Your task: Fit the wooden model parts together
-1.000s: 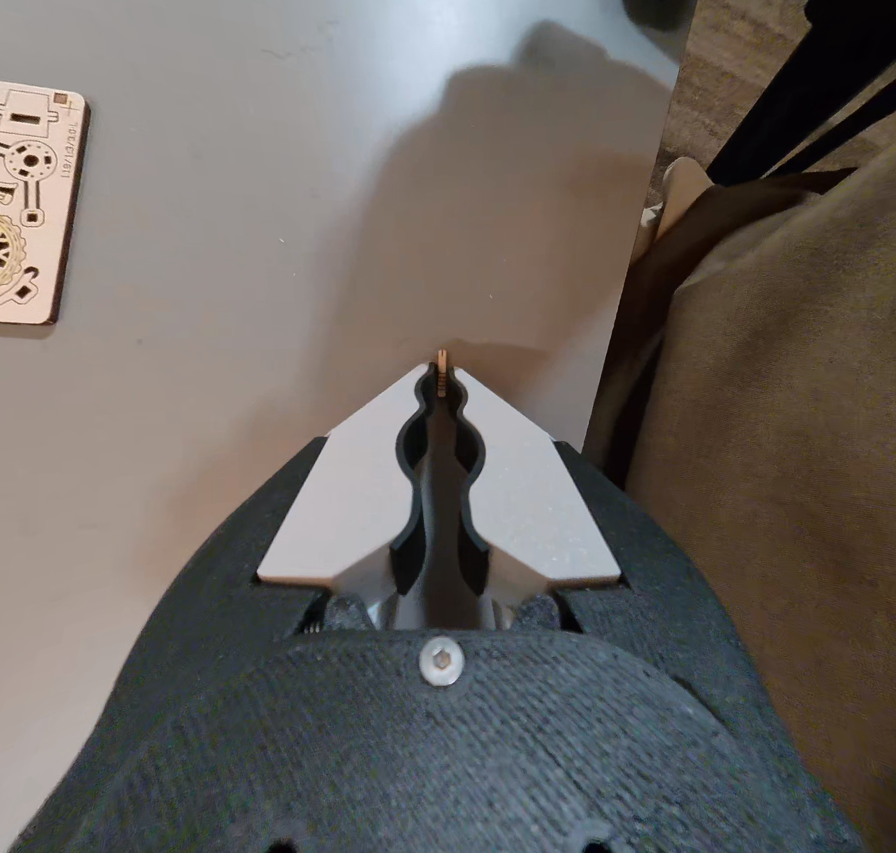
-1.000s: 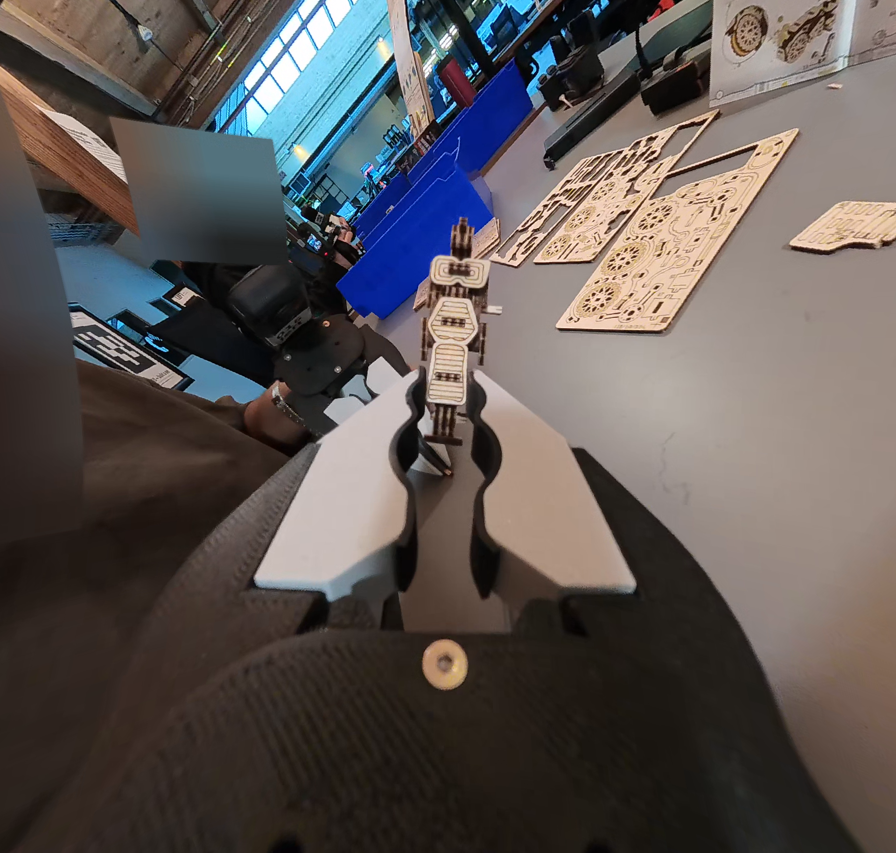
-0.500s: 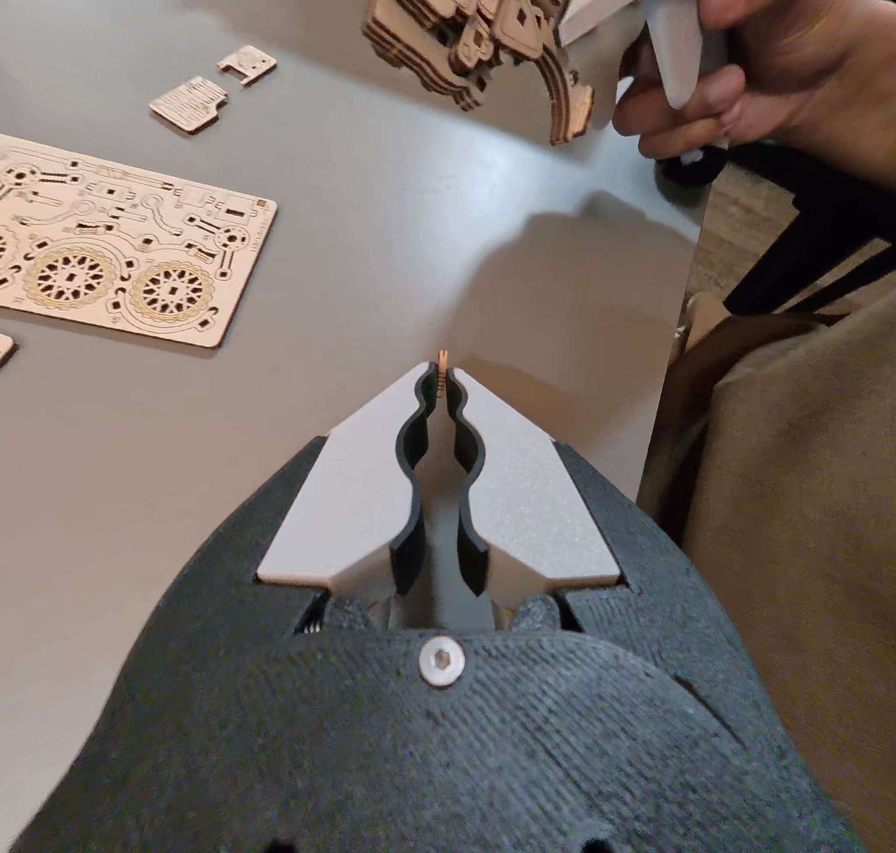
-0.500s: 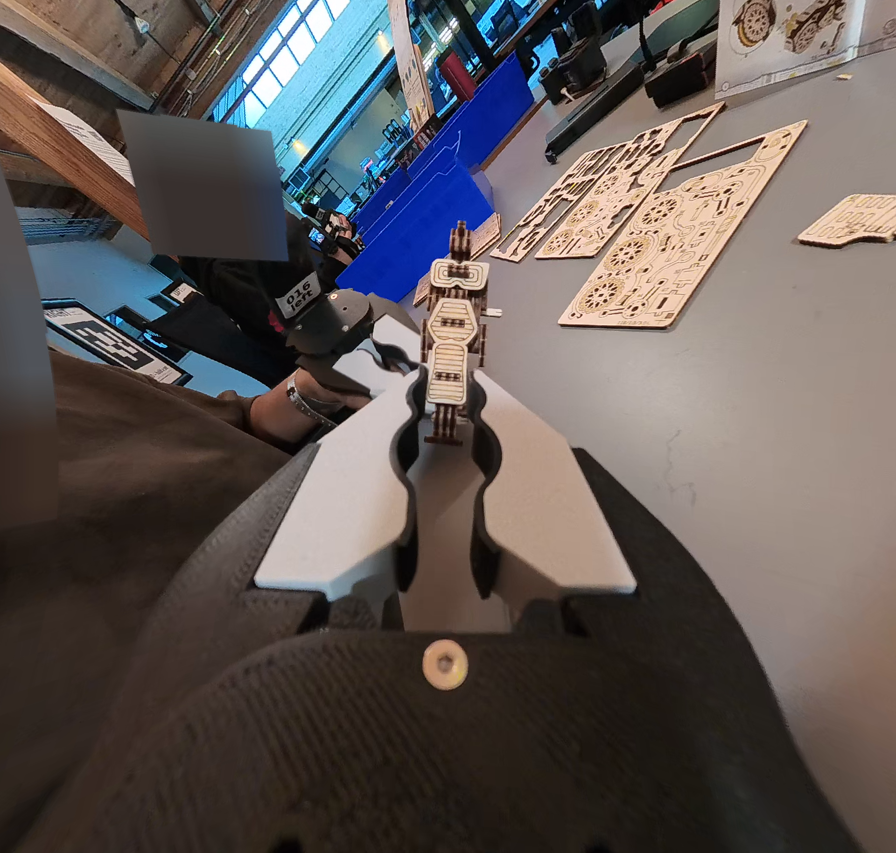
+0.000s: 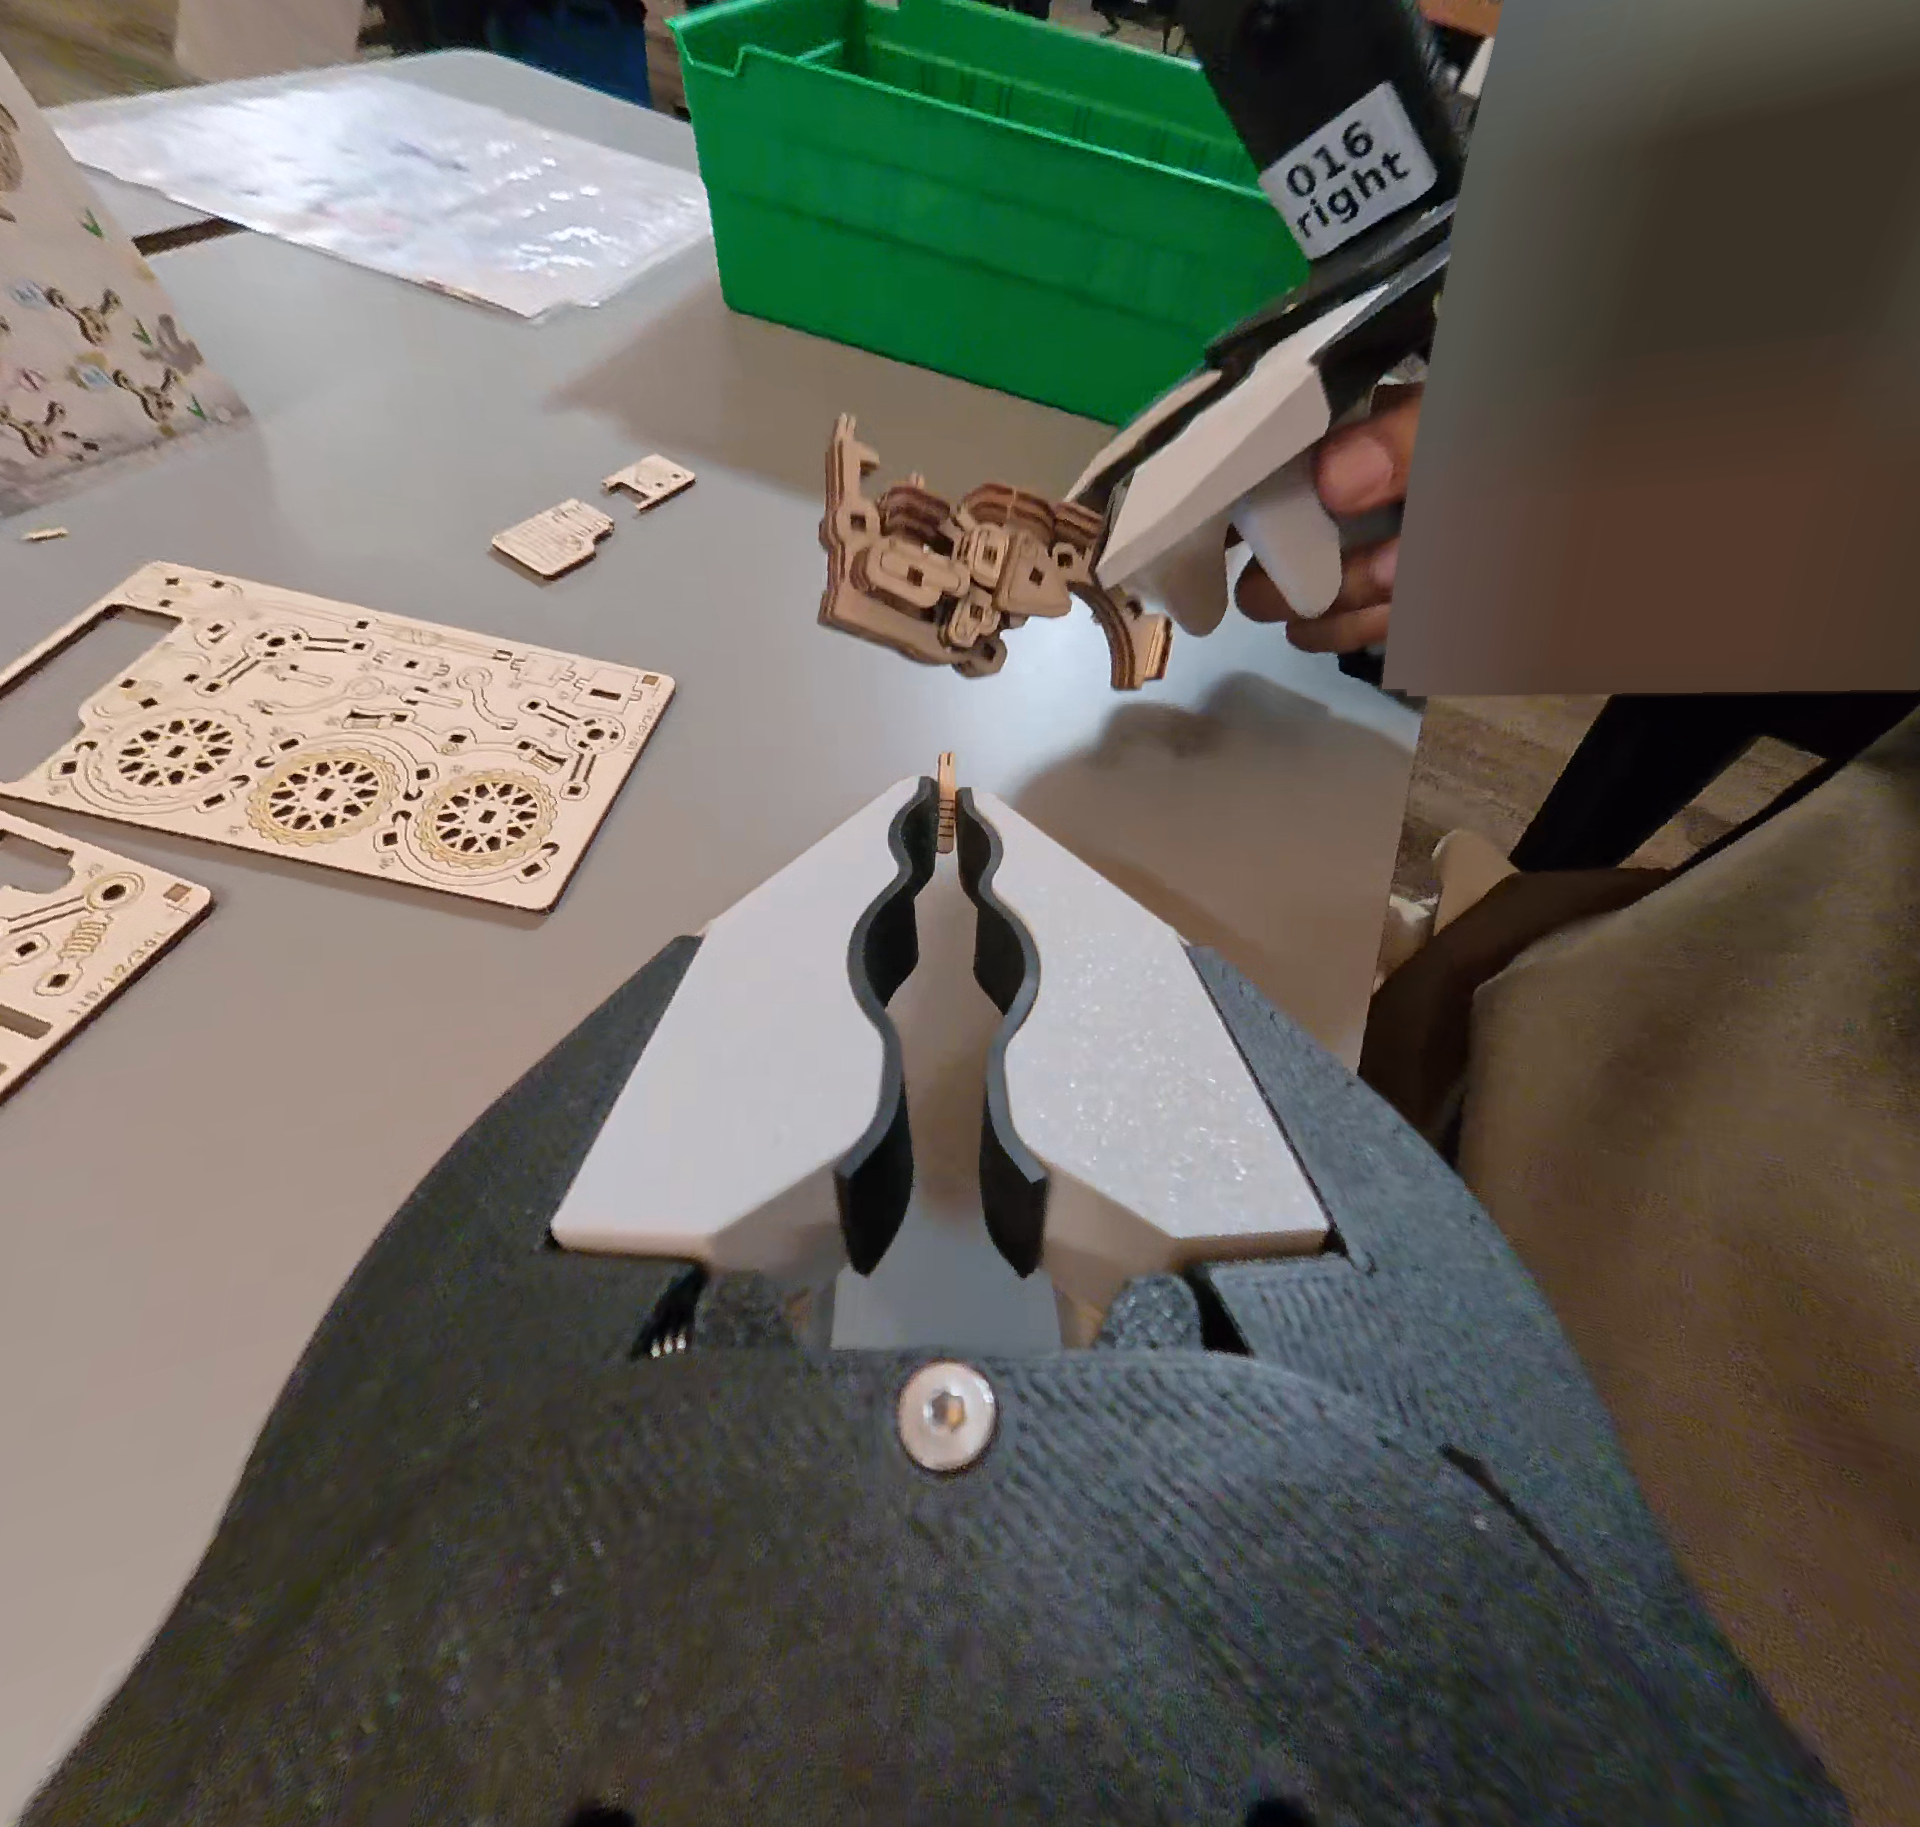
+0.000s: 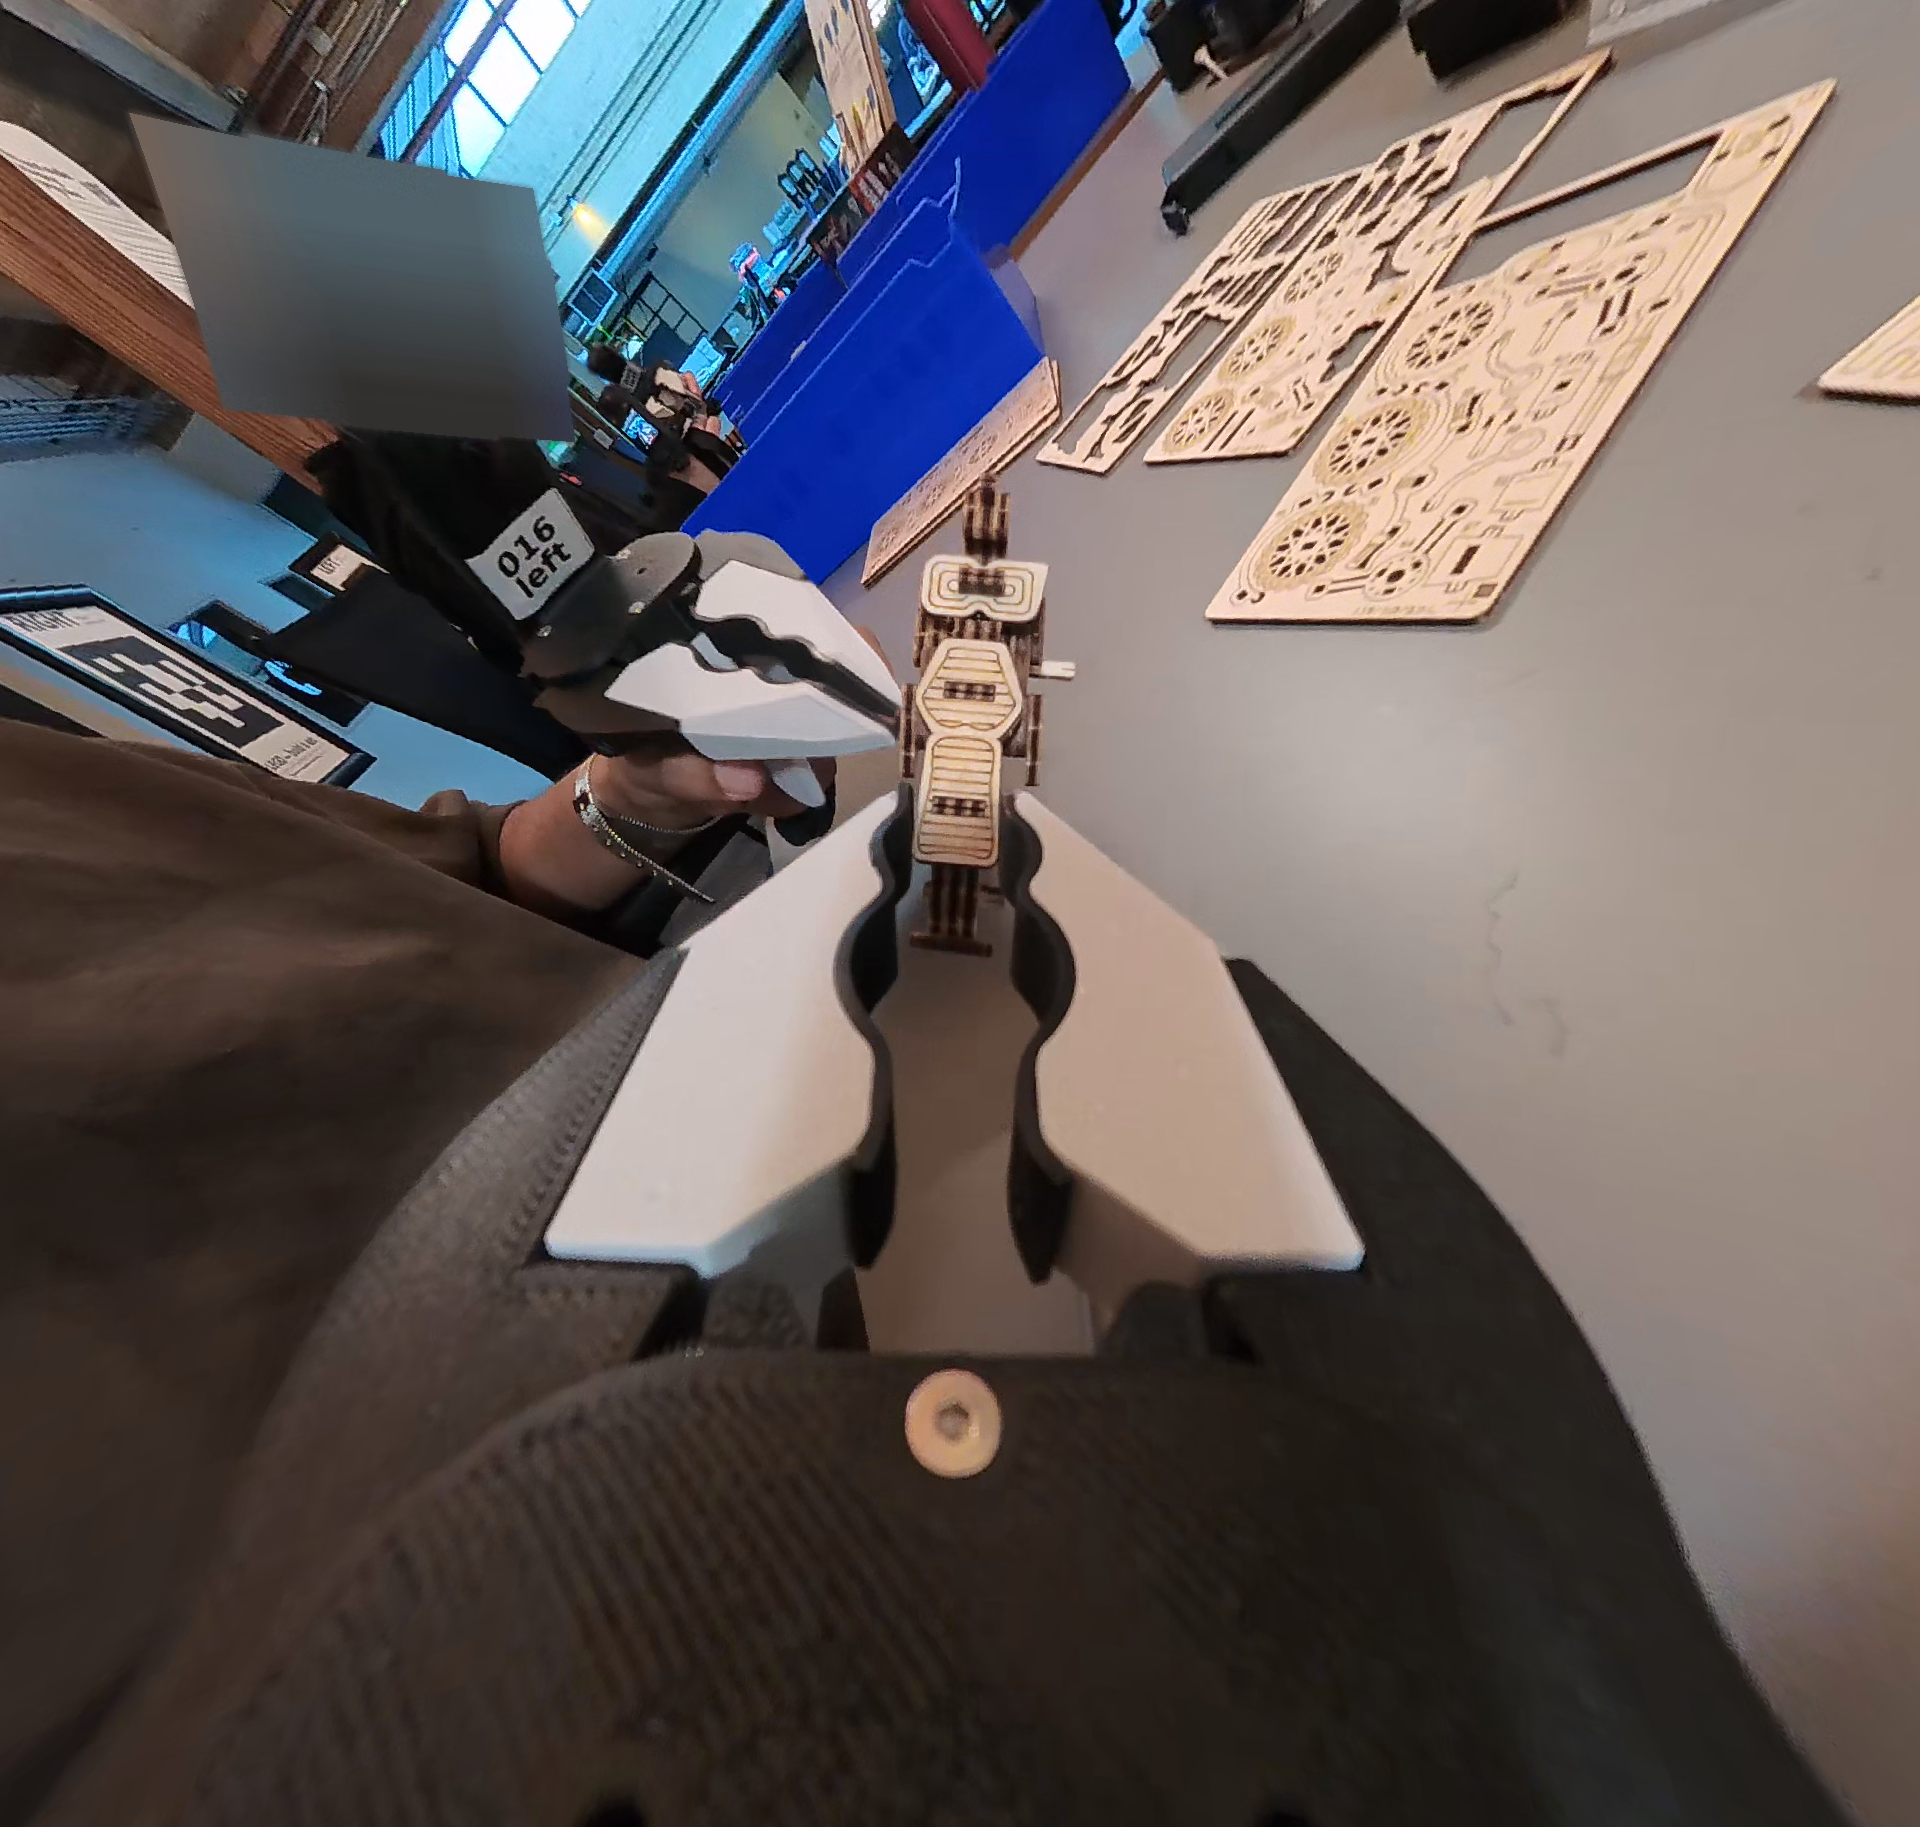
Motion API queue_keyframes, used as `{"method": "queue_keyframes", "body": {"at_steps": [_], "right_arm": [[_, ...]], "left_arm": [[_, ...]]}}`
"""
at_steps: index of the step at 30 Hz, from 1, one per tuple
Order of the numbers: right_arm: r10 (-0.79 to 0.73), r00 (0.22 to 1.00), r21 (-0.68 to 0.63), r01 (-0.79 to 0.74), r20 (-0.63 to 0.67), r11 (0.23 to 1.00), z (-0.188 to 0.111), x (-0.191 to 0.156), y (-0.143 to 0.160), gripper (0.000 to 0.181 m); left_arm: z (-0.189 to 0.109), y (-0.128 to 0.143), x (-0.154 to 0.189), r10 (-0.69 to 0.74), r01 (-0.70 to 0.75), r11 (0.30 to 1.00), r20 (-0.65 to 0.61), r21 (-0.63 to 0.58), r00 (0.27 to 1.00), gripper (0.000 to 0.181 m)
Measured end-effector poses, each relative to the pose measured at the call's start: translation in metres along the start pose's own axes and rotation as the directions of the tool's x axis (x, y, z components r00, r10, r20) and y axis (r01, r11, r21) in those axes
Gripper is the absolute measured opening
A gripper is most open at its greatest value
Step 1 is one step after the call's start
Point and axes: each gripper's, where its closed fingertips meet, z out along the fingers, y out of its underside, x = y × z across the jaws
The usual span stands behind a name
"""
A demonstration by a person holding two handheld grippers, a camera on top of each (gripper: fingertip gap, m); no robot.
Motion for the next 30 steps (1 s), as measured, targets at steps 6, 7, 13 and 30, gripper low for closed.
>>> {"method": "queue_keyframes", "body": {"at_steps": [6, 7, 13, 30], "right_arm": [[0.097, 0.994, 0.016, -0.098, 0.047, 0.995, 0.005, -0.002, 0.0, 0.013], [0.122, 0.991, 0.023, -0.124, 0.058, 0.992, 0.005, -0.001, 0.0, 0.013], [0.148, 0.988, 0.041, -0.149, 0.042, 0.988, 0.001, 0.006, -0.003, 0.013], [0.142, 0.989, 0.054, -0.144, 0.047, 0.988, -0.004, 0.005, -0.006, 0.013]], "left_arm": [[0.0, 0.0, 0.0, -0.106, 0.107, 0.994, -0.054, 0.014, 0.993, 0.001], [0.0, 0.002, 0.0, -0.139, 0.14, 0.99, -0.069, 0.003, 0.988, 0.001], [0.008, 0.04, -0.009, -0.203, 0.194, 0.963, -0.029, -0.189, 0.979, 0.001], [0.001, 0.066, -0.028, -0.154, 0.164, 0.924, 0.055, -0.345, 0.987, 0.007]]}}
